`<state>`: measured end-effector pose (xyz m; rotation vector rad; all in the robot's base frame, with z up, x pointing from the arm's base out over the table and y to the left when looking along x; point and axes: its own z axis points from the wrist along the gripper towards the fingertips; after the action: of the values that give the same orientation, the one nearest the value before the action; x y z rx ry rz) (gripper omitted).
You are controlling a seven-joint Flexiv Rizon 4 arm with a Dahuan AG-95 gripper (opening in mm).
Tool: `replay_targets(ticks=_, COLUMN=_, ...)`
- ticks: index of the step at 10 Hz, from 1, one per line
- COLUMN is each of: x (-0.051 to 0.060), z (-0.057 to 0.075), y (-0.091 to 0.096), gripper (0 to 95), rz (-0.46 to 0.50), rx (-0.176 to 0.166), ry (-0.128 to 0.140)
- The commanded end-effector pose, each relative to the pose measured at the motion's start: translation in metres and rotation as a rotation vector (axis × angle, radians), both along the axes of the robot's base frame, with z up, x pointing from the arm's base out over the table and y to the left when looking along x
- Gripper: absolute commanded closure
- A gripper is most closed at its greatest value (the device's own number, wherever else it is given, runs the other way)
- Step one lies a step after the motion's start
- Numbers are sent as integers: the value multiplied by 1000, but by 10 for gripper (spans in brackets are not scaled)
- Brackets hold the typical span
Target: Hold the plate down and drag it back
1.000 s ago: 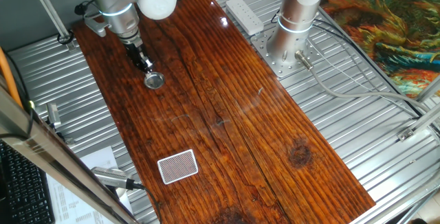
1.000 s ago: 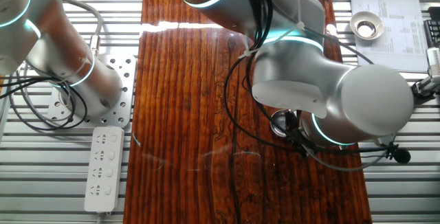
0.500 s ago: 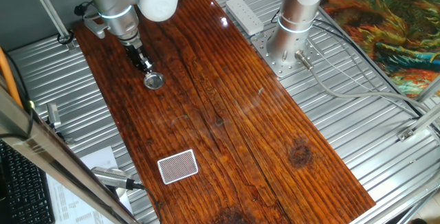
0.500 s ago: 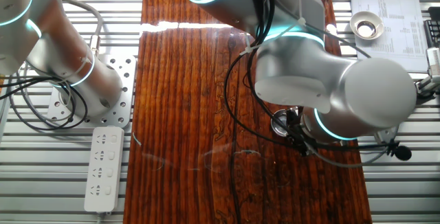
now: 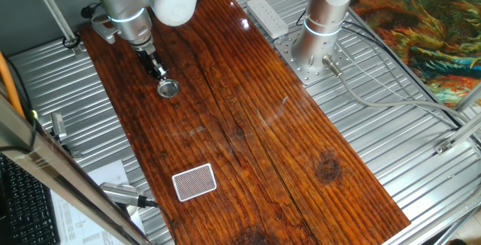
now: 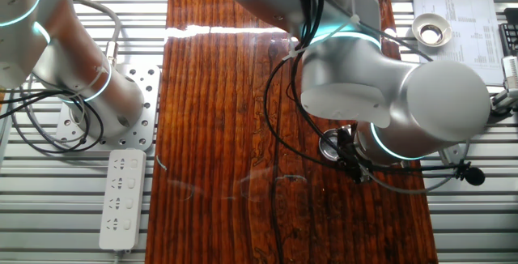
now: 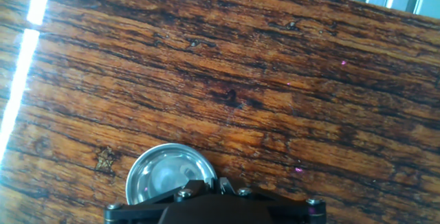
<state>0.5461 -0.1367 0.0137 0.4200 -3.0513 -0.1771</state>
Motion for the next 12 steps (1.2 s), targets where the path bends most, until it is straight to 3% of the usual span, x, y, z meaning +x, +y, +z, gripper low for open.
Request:
replay_targets(ticks=1, x=1, z=0, y=-2, gripper=950, rz=0, rx=-4, ry=-1)
replay_targets(ticks=10, x=-1, z=0, y=-19, gripper=950, rz=28, rx=0, ry=-8)
replay_targets(ticks=12, x=-1, z=0, y=-24, gripper=950, rz=45, rx=-14, ry=-10)
